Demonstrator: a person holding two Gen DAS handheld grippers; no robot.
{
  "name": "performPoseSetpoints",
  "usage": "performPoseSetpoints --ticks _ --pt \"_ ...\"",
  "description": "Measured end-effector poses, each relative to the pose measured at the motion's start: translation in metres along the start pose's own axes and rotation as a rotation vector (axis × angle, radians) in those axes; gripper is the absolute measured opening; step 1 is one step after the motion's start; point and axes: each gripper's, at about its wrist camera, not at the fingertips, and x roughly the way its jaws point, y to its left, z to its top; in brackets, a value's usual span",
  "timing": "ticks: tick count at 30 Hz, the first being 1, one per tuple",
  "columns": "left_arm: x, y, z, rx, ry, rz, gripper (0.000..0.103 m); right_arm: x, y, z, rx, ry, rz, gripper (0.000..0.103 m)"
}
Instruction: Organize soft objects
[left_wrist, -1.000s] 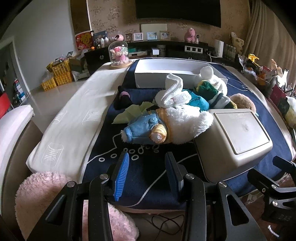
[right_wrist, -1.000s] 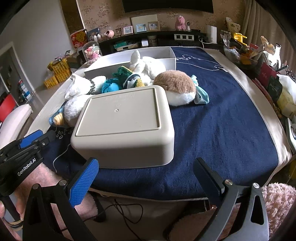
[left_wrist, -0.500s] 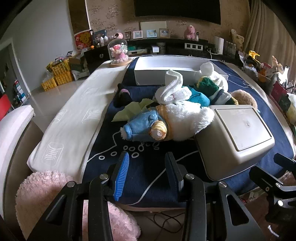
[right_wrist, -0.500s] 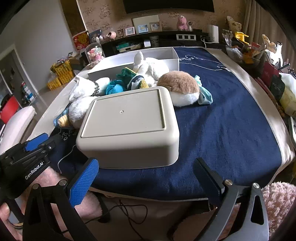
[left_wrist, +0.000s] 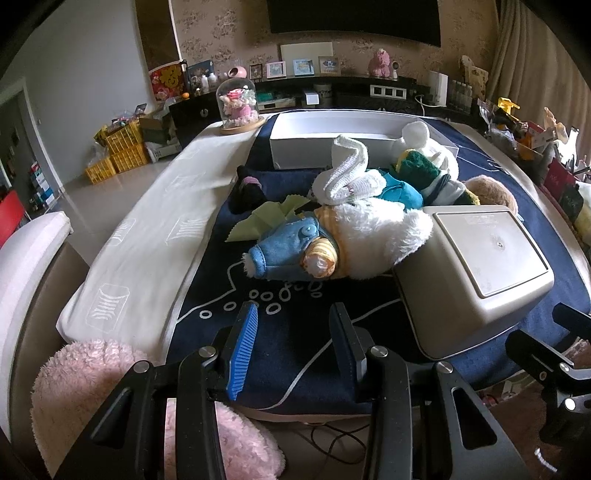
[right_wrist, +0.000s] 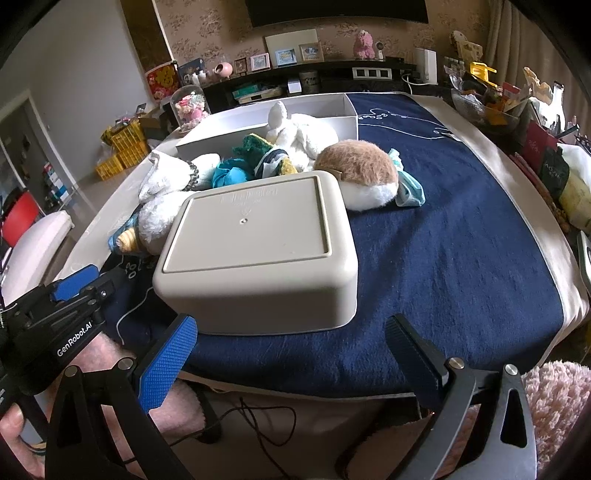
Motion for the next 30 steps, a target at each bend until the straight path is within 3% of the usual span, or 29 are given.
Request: performPoseSetpoints --ticks 1,4,6,8,15,16,17,18,21,23,24,30 --pt "0.0 0.0002 0.0 -0.001 0.0 -0.001 0.04 -0.0004 0.0002 0.0 -0.002 -0.002 -0.002 0.085" --pt "0.0001 0.0001 0.0001 -0.001 0.0 0.0 0.04 -0.0005 0.0011 -0.0006 -0.004 -0.002 -0.005 0.08" --pt "-0.0001 0.0001 0.0 0.0 0.001 0.0 0.04 -0.0008 0.0016 -0.0014 -0.005 -0.001 -0.006 0.088" --pt "-0.0001 0.0001 0.0001 -0.001 -0.001 0.0 0.04 -0.0006 0.0017 -0.0015 -0.005 0.0 -0.007 0.082" --pt "-0.0001 0.0009 0.0003 -0.002 -0.001 -0.001 0.04 0.001 0.0037 -0.002 -0.013 0.003 -0.016 0.085" --pt "0.0 0.0008 0.0003 -0.002 -0.001 -0.002 0.04 0.0013 0.0036 -0.0019 -0.013 0.003 -0.017 0.08" --pt "0.0 0.0007 0.0002 -0.002 -0.001 -0.001 0.04 0.0012 0.0037 -0.002 -0.014 0.004 -0.018 0.085" --pt "0.0004 0.0005 0.0003 -0.001 0.0 -0.001 0.04 0.0014 0.0035 -0.0019 -0.014 0.003 -0.018 0.08" --pt "0.0001 0.001 0.0004 -0.002 -0.002 -0.001 0.04 0.0014 0.0036 -0.0016 -0.015 0.001 -0.021 0.085" --pt "0.0003 0.001 0.0006 -0.002 -0.001 -0.001 0.04 0.0013 0.0034 -0.0017 -0.016 0.002 -0.021 0.085" --pt "0.0001 0.001 0.0004 -0.002 -0.002 -0.001 0.04 0.0012 0.0036 -0.0017 -0.015 0.001 -0.02 0.08" --pt "0.0003 0.0012 0.0002 -0.001 -0.001 0.0 0.04 0.0011 0.0039 -0.0016 -0.018 -0.001 -0.02 0.082"
